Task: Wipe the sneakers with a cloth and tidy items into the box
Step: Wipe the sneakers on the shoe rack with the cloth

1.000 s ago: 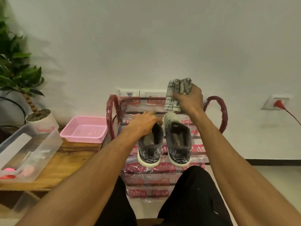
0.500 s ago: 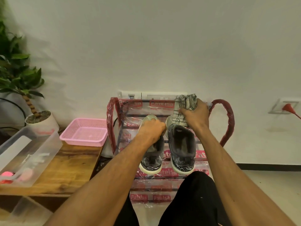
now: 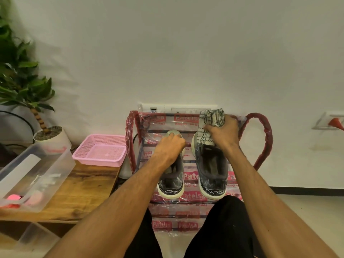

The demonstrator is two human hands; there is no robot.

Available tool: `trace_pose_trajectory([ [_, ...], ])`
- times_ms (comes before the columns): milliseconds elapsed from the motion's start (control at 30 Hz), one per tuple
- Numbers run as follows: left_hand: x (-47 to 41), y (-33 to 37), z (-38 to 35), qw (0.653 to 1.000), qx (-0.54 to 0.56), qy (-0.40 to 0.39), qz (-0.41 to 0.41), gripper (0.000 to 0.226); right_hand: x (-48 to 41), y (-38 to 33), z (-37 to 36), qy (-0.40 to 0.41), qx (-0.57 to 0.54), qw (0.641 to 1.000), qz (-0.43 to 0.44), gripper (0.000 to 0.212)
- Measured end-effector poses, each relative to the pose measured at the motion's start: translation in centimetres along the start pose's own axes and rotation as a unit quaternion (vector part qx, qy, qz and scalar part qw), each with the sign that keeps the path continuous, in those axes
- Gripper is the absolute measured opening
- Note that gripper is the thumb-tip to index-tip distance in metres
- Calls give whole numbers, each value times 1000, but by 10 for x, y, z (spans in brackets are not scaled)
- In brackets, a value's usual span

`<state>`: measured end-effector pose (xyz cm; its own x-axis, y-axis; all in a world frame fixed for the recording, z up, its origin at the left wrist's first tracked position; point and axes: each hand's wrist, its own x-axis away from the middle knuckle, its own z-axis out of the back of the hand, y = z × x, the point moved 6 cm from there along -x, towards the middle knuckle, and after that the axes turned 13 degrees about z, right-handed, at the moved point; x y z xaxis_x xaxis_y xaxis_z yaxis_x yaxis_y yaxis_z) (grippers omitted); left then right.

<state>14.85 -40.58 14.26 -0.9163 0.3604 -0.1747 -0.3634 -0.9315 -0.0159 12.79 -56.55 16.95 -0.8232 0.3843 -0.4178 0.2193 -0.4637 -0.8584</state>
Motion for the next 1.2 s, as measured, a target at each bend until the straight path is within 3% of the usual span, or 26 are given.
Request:
trace_pose_trajectory([
  [933,1,-48,-4,997,-3,-31,70,21,-15,10,26,51,31,998,9,32],
  [1200,-8,-28,-5,995,-72,-39,65,18,-15,29,49,53,133,990,-14,31],
])
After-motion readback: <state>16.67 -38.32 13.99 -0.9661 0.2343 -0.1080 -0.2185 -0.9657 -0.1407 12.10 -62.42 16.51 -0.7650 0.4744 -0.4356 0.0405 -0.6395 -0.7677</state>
